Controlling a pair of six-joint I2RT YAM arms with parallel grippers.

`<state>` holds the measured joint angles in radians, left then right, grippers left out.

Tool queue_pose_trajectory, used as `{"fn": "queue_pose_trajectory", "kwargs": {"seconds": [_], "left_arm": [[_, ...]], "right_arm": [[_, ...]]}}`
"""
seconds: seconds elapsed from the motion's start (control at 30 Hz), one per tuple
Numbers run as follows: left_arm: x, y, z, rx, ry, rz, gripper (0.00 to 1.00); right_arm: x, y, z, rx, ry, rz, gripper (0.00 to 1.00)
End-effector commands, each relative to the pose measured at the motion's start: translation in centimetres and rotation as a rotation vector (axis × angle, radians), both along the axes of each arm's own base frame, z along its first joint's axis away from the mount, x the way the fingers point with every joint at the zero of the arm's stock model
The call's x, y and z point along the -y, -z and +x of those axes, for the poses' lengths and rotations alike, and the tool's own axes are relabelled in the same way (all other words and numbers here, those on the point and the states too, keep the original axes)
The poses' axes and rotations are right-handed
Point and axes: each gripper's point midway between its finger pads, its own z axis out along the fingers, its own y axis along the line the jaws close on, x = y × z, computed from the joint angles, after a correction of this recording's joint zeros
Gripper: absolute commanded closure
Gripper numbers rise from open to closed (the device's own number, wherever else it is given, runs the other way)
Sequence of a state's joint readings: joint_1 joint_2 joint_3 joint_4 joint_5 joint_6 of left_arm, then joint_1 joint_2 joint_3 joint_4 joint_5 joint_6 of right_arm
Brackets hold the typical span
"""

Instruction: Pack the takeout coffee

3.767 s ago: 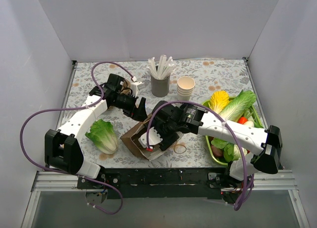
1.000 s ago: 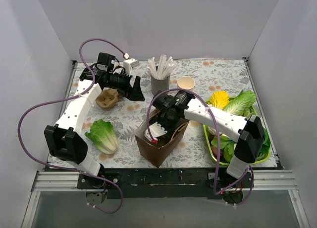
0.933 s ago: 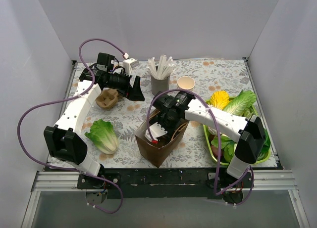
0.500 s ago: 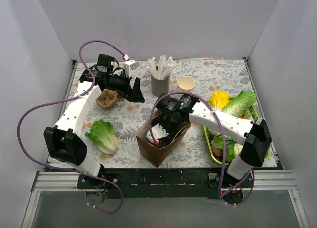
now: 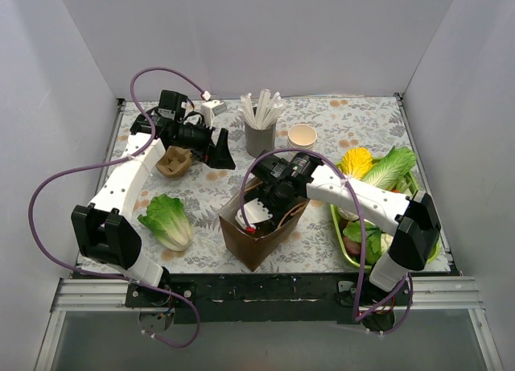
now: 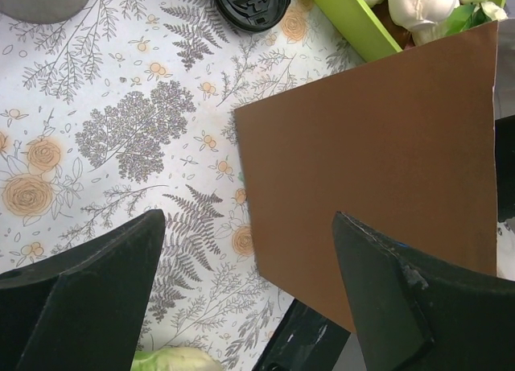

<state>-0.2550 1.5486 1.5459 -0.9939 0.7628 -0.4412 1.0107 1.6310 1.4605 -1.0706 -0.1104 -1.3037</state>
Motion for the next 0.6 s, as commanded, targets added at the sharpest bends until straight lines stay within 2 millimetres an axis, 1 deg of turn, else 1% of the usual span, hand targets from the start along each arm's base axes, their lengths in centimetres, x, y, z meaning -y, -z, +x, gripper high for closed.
{"fn": "queue_pose_trajectory", "kwargs": {"seconds": [0.0,0.07,0.13,0.17,0.2,0.27,0.43,0.57], "left_arm": [[0.1,-0.7,-0.8,0.025,0.033,-0.032,0.14],[0.1,-0.6,-0.9,0.021,0.037,-0.032,0.14],[0.1,-0.4,-1.0,0.022,0.046,-0.032,0.14],[0.1,-0.3,-1.1,0.017,0.048,-0.033,0.13],[0.1,-0.2,-1.1,0.015,0.050,-0.033,0.13],[0.2,-0.1,-1.2,0.015,0.054,-0.034,0.13],[0.2,0.0,-1.4,0.014,0.060,-0.039,0.13],[0.2,0.2,-1.7,0.015,0.063,-0.041,0.13]], "right_arm": [[2.4,1.6,-2.5,-0.120,0.045,-0.088,0.65],[2.0,1.2,-2.2,-0.103,0.053,-0.066,0.62],[1.7,0.9,-1.9,-0.088,0.065,-0.046,0.52],[1.4,0.6,-1.7,-0.079,0.074,-0.029,0.39],[1.2,0.3,-1.5,-0.069,0.077,-0.013,0.10],[1.0,-0.1,-1.5,-0.061,0.082,0.006,0.07],[0.8,-0.7,-1.4,-0.057,0.087,0.027,0.05],[0.2,-1.6,-1.4,-0.055,0.097,0.070,0.04]]}}
